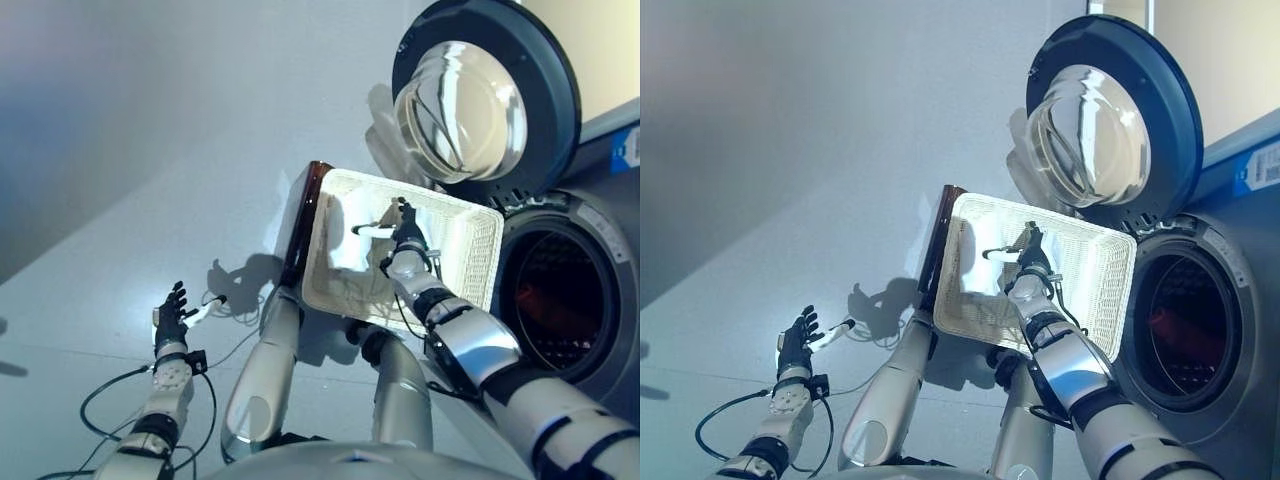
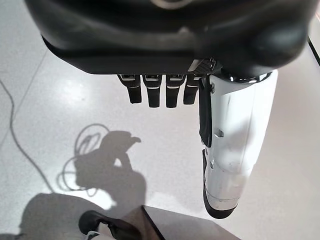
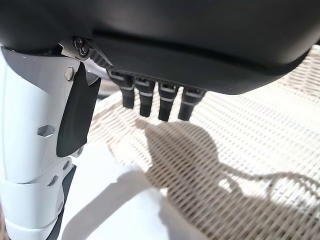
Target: Pick up the clothes and place them into the washing machine
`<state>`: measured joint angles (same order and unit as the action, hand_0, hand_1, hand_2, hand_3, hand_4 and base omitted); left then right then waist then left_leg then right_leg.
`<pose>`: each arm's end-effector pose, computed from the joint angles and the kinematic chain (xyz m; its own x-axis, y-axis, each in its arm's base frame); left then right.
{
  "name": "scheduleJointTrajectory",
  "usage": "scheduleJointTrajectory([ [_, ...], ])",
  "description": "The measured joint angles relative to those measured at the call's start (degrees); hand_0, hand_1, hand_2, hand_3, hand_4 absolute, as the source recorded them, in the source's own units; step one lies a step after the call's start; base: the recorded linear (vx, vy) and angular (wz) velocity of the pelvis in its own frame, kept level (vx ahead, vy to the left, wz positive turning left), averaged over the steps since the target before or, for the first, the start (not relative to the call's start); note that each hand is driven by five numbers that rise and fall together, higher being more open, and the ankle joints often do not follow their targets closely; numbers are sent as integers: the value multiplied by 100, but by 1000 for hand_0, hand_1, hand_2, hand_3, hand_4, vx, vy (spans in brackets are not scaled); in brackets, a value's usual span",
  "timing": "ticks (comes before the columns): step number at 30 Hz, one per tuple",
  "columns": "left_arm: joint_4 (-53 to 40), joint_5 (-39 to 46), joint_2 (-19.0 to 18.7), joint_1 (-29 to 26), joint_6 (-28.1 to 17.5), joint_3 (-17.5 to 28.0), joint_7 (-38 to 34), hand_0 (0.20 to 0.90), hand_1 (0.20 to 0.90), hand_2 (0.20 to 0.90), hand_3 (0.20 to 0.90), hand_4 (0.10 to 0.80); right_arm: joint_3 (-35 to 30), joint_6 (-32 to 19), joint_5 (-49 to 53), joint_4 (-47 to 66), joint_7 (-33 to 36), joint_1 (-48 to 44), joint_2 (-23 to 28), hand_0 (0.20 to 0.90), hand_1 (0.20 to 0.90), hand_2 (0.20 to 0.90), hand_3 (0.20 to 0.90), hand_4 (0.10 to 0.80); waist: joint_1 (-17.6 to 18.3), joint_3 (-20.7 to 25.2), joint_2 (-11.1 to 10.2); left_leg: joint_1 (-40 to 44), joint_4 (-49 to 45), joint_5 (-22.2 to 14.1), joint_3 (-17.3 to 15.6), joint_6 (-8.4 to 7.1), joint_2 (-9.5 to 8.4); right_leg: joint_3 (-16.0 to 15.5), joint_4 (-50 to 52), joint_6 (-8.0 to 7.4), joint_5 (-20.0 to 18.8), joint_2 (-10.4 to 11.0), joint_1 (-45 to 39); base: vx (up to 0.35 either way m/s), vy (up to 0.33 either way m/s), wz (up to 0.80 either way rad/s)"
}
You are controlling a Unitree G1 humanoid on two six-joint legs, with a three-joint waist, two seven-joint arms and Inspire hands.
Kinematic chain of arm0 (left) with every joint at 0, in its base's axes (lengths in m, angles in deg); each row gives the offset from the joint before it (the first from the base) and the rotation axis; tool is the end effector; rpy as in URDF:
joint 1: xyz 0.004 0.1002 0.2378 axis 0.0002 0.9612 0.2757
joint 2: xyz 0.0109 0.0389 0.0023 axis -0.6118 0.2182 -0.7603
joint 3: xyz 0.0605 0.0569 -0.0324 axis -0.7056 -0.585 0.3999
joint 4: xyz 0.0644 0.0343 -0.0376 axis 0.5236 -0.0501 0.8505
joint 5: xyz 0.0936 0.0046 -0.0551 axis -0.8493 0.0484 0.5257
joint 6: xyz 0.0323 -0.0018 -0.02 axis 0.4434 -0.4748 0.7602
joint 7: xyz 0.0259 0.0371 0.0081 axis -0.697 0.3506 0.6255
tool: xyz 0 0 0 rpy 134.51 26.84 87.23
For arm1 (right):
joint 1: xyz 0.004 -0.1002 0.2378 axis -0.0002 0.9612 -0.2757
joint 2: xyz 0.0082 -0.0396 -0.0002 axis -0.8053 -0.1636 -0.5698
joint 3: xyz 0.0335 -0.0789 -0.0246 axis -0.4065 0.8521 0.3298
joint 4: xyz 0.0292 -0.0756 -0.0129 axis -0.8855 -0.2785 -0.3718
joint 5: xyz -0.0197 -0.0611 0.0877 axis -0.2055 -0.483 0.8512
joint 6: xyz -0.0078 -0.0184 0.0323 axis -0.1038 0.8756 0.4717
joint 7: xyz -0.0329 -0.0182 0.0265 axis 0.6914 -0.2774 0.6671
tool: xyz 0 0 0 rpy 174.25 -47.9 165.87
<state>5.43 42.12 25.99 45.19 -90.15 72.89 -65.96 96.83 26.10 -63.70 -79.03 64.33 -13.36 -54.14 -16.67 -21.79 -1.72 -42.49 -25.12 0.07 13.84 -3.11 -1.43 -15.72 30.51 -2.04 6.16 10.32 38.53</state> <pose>0.1689 0.2318 -0.0582 0.7856 0.4639 -0.4095 -0.3911 0.8851 0.2523 0.3108 -0.1451 0.0321 0.9012 -0.3788 -0.2107 0.2219 0.8207 -0.5265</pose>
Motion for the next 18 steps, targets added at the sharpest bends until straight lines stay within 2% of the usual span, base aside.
scheduleJointTrajectory([
  [9,-31,-14,-8,-64,16,-12,-9,900,900,900,900,800,4,18,-5,-31,25,-26,-43,900,900,900,900,800,-159,-11,-26,-132,36,51,161,-16,-74,-264,52,-2,124,97,-13,27,-14,17],
  [14,-142,-30,-33,-206,16,-20,-30,900,900,900,900,800,17,39,-20,-43,120,-30,-140,900,900,900,900,800,-181,-23,-39,-326,2,87,360,-62,-149,-542,235,30,289,204,45,16,-12,29],
  [18,-232,-54,-39,-269,24,-68,-68,900,900,900,900,800,339,51,-146,-116,287,-32,-231,900,900,900,900,800,-300,-91,-79,-436,-6,109,454,-96,-194,-611,354,21,399,245,146,4,-29,17],
])
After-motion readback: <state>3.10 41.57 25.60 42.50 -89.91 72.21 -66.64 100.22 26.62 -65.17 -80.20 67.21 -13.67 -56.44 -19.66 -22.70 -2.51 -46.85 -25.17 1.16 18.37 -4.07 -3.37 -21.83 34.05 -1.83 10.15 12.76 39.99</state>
